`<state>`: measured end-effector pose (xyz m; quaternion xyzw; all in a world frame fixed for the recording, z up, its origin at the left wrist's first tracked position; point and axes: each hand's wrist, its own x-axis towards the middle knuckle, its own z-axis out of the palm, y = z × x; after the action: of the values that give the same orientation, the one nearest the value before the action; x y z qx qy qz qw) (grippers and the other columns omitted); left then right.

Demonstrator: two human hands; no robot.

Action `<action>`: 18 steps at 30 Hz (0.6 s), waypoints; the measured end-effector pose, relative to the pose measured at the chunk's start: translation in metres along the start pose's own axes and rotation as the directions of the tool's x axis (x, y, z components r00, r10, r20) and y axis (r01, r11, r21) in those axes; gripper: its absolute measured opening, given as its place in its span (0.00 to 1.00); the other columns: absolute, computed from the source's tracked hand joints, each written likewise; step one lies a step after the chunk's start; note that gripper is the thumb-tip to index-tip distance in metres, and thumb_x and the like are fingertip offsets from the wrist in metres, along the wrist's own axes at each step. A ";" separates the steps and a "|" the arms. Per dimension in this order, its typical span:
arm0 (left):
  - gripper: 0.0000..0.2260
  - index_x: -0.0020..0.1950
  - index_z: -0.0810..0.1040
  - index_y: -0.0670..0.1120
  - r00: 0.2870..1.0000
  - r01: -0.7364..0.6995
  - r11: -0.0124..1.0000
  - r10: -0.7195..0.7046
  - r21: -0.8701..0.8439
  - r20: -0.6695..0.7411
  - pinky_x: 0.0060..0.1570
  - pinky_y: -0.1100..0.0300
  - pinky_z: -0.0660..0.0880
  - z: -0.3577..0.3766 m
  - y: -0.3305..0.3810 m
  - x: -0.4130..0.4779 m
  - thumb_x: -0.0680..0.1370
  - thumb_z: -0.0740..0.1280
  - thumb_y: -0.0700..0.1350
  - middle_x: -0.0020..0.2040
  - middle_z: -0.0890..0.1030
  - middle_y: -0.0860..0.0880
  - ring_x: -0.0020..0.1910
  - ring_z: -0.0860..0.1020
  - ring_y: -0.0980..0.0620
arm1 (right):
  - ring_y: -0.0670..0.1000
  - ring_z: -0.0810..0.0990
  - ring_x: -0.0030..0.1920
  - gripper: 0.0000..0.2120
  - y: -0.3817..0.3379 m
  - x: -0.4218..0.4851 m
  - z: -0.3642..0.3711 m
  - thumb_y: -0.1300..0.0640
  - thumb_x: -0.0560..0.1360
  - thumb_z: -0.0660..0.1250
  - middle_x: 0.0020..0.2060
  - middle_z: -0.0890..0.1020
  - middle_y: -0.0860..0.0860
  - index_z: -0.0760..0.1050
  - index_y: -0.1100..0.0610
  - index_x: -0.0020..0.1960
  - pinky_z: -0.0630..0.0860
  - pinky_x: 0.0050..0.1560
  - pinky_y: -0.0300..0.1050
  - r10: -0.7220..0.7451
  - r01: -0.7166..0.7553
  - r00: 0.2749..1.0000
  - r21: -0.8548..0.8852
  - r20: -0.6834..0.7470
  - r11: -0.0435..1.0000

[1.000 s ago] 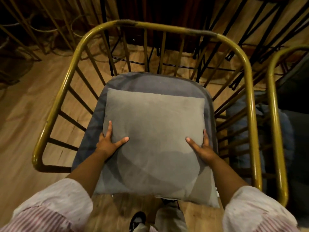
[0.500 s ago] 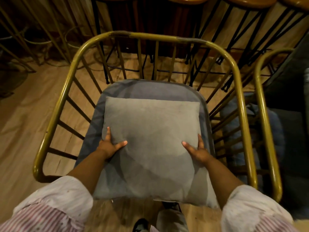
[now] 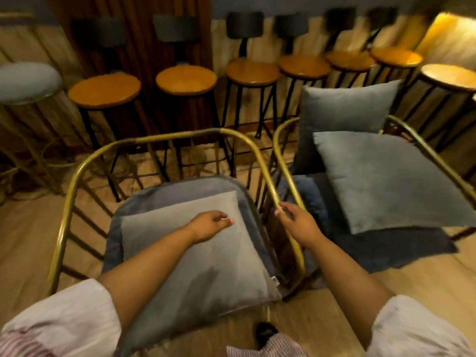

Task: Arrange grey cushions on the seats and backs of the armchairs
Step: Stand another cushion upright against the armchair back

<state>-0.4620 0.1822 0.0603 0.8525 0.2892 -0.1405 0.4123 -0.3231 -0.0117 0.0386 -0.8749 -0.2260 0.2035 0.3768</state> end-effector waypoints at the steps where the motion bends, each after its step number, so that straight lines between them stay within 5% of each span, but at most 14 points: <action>1: 0.23 0.70 0.70 0.45 0.999 -0.047 0.999 0.047 0.017 -0.002 0.66 0.57 0.64 0.005 0.024 0.001 0.78 0.61 0.55 0.71 0.72 0.44 0.69 0.70 0.45 | 0.55 0.77 0.62 0.20 0.004 -0.005 -0.019 0.55 0.77 0.66 0.61 0.79 0.58 0.73 0.62 0.66 0.67 0.58 0.37 0.003 -0.002 0.999 0.015 -0.037 1.000; 6: 0.18 0.63 0.73 0.46 0.981 -0.191 0.982 0.190 0.010 0.022 0.56 0.59 0.67 0.049 0.130 0.011 0.78 0.62 0.55 0.61 0.76 0.43 0.61 0.74 0.47 | 0.57 0.75 0.65 0.22 0.045 -0.015 -0.112 0.55 0.77 0.65 0.64 0.77 0.60 0.70 0.61 0.69 0.68 0.65 0.47 0.053 -0.039 0.982 0.076 -0.181 0.996; 12: 0.24 0.68 0.71 0.39 0.972 -0.236 0.966 0.235 0.105 0.021 0.56 0.58 0.70 0.115 0.236 0.053 0.78 0.63 0.54 0.66 0.75 0.38 0.60 0.76 0.45 | 0.57 0.72 0.67 0.24 0.128 0.002 -0.232 0.50 0.78 0.63 0.67 0.73 0.60 0.67 0.58 0.71 0.68 0.63 0.48 0.155 -0.124 0.956 0.136 -0.249 0.983; 15: 0.29 0.74 0.64 0.39 0.983 -0.183 0.983 0.183 -0.007 -0.020 0.67 0.56 0.65 0.143 0.283 0.081 0.78 0.63 0.54 0.74 0.67 0.42 0.71 0.68 0.45 | 0.58 0.72 0.67 0.25 0.170 0.023 -0.285 0.50 0.78 0.62 0.67 0.73 0.60 0.67 0.59 0.71 0.68 0.62 0.47 0.184 -0.154 0.949 0.132 -0.257 0.979; 18: 0.28 0.74 0.61 0.38 0.987 -0.157 0.983 0.152 -0.097 -0.060 0.65 0.60 0.63 0.173 0.326 0.112 0.78 0.64 0.49 0.75 0.65 0.42 0.73 0.66 0.44 | 0.58 0.71 0.68 0.26 0.209 0.049 -0.330 0.48 0.78 0.62 0.68 0.72 0.59 0.66 0.58 0.72 0.67 0.64 0.49 0.208 -0.179 0.951 0.143 -0.226 0.973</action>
<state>-0.1749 -0.0721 0.1020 0.8537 0.2398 -0.0707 0.4568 -0.0587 -0.3005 0.0814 -0.8867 -0.0790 0.1456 0.4316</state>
